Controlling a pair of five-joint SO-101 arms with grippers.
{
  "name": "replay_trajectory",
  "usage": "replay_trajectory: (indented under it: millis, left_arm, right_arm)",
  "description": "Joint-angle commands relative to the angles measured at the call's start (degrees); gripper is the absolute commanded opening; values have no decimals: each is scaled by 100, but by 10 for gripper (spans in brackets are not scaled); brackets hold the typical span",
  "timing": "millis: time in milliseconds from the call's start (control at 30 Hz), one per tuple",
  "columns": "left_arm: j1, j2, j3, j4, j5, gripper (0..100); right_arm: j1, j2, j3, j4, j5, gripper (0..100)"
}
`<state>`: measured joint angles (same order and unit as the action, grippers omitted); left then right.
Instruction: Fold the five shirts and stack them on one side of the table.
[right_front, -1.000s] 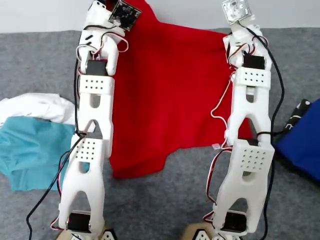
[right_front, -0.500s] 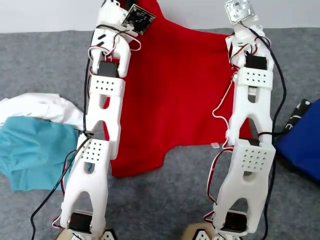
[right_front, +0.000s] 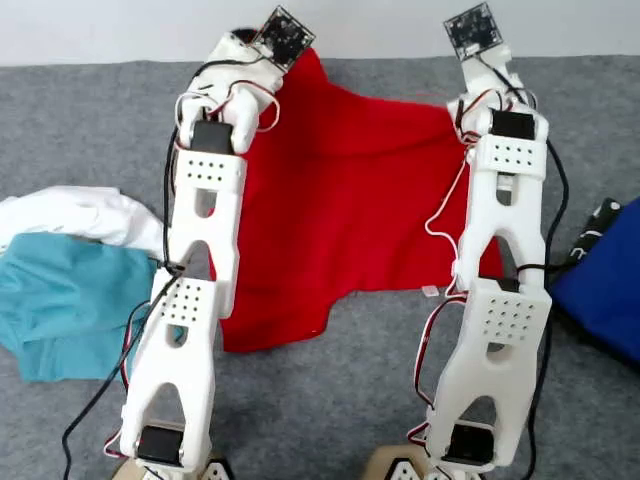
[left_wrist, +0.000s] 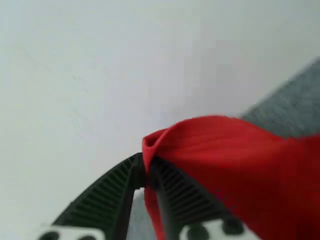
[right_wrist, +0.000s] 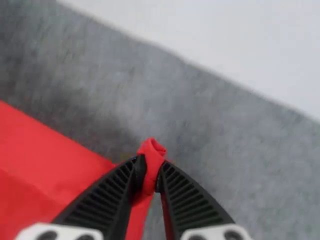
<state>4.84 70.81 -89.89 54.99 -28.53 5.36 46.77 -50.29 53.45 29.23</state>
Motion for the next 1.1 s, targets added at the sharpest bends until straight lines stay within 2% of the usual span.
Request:
replay_trajectory:
  millis: [0,233,400,567,667,867,1067]
  left_arm:
    - [97,-97,-629,1688,0,2]
    - [149,-404,-629,3666,-211,2]
    - [176,-563,-620,4571,-484,2]
    - [35,-835,-215,4580,-475,2]
    - [35,-1336,514,4580,-492,2]
    - [211,-2901,3055,4571,-571,2]
    - [299,-4492,5305,4554,-914,2]
  right_arm:
    - [48,-145,-352,523,88,10]
    - [13,-347,-360,1684,448,10]
    - [31,-593,-360,2501,448,10]
    - [22,-769,-360,3442,457,10]
    - [48,-866,-360,3890,633,10]
    - [171,-1068,-360,4637,1064,10]
    - [725,-1068,-352,4796,1275,10]
